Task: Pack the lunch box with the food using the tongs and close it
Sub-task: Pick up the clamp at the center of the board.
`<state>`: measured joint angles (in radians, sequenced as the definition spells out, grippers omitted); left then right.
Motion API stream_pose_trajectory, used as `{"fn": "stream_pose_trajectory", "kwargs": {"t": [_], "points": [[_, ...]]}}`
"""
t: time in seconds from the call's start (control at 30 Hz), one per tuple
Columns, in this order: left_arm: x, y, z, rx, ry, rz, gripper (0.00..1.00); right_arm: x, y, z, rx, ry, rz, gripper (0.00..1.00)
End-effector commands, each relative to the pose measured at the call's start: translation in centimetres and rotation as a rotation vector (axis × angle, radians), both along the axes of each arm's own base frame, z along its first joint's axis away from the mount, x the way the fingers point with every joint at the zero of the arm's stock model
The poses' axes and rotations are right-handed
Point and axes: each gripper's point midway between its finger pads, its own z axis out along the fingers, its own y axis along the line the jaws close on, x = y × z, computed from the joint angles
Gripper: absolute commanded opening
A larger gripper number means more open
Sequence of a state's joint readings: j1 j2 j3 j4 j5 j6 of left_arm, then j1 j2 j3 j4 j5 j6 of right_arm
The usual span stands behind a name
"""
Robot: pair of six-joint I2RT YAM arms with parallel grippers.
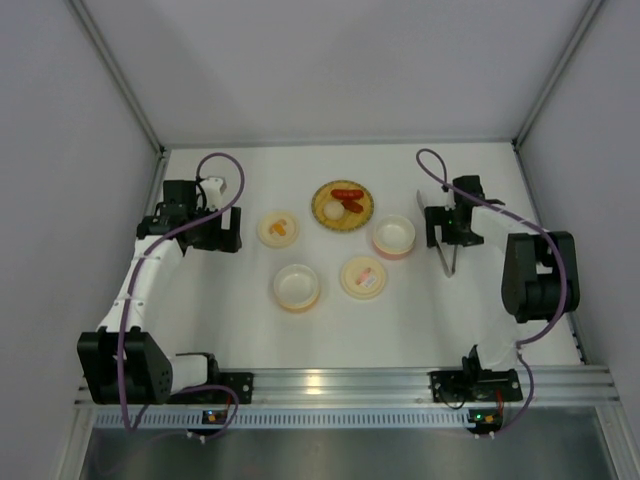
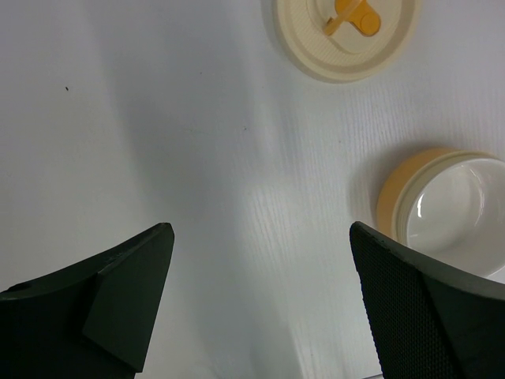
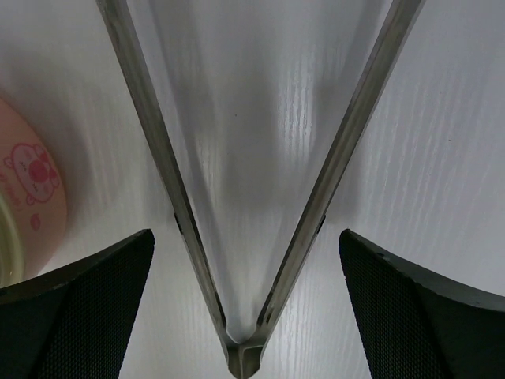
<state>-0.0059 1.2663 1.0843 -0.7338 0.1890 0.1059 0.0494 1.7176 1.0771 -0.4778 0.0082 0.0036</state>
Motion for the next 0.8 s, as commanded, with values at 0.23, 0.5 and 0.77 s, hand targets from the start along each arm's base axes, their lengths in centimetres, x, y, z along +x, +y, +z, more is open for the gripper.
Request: {"fn": "stream_pose_trajectory", "kwargs": {"t": [0.23,0.5,0.77], "points": [[0.8,0.1,0.2,0.021,-0.029,-0.023,0.98,4.7,-0.6,0.0,-0.035,-0.125,-0.068,0.99],[1.0,0.3,-0.2,0.025,-0.018,-0.019,0.98,5.7,-0.2,-0.9,-0.014,-0.131,-0.080,0.99],[1.1,0.3,0.0,0.027,-0.020,-0.019,0.98,5.3,0.1,-1.7,0.000,-0.108,-0.073,0.97]]}}
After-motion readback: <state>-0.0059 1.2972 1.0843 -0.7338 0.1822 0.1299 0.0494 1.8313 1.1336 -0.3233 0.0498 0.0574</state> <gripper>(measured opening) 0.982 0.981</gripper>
